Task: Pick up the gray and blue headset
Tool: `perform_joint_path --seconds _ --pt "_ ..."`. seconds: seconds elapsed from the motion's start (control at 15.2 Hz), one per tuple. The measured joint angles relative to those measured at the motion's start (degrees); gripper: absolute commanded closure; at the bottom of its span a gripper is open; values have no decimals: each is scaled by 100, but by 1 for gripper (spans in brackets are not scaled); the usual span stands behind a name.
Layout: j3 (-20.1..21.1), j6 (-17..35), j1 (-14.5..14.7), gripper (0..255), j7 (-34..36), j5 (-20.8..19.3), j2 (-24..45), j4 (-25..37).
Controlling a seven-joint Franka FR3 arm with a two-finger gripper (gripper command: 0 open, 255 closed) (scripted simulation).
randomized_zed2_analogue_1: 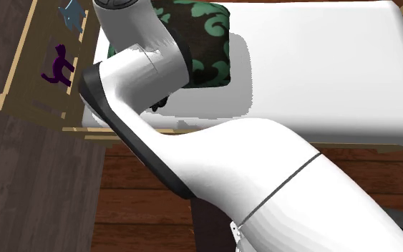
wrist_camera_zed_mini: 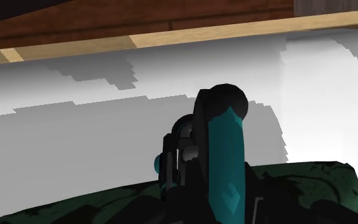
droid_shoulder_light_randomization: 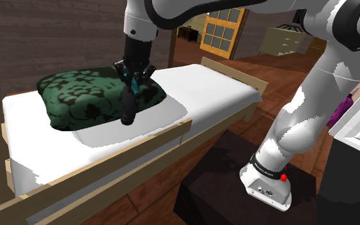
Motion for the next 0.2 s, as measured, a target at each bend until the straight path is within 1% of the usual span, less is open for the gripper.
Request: perform_joint_path --seconds 0.2 --pt "-4 -200 -3 255 6 2 -18 184"
